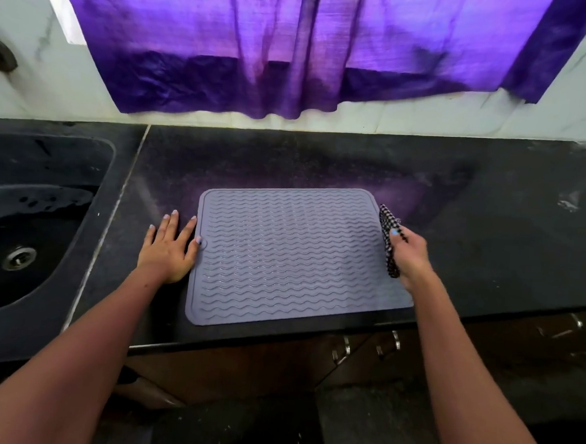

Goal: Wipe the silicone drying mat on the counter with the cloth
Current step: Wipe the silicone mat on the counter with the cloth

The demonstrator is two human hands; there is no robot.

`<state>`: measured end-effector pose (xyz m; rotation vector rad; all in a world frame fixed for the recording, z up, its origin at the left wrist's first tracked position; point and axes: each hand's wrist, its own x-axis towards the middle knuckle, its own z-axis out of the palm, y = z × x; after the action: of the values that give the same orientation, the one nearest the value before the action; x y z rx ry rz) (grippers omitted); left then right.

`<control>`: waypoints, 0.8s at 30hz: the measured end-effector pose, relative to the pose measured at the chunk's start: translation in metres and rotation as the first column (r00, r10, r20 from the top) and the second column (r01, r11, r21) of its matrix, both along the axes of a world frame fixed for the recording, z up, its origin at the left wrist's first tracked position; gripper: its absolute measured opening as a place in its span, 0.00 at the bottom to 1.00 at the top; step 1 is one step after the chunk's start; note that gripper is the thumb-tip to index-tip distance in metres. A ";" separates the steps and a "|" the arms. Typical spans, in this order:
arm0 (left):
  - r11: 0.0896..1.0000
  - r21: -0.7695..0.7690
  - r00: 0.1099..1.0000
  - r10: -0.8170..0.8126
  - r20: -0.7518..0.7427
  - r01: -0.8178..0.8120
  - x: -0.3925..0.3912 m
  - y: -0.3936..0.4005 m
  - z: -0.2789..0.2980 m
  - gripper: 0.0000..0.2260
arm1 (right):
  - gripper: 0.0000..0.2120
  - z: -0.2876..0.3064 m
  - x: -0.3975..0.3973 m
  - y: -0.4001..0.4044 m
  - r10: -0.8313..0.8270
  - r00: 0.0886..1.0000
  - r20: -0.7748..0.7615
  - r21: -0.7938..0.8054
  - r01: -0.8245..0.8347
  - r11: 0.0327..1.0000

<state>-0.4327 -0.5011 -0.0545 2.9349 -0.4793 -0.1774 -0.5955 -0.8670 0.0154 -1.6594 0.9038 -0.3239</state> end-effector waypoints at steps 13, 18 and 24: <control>0.999 -0.024 1.000 0.025 0.005 -0.025 -0.016 -0.002 0.001 0.25 | 0.26 -0.045 0.002 0.063 0.187 0.860 -0.475 -0.690 -0.497 0.526; 0.999 -0.035 0.999 0.035 0.030 -0.034 -0.019 -0.002 0.000 0.25 | 0.20 -0.015 0.015 0.058 0.144 0.972 -0.187 -0.341 -0.202 0.918; 0.998 -0.043 0.998 0.037 0.060 -0.034 -0.019 -0.001 -0.003 0.28 | 0.23 -0.009 0.019 0.104 0.269 0.949 -0.162 -0.464 -0.314 0.828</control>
<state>-0.4512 -0.5019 -0.0578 2.9122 -0.4333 -0.0730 -0.5763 -0.7634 0.0069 -2.2657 0.6435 -0.2797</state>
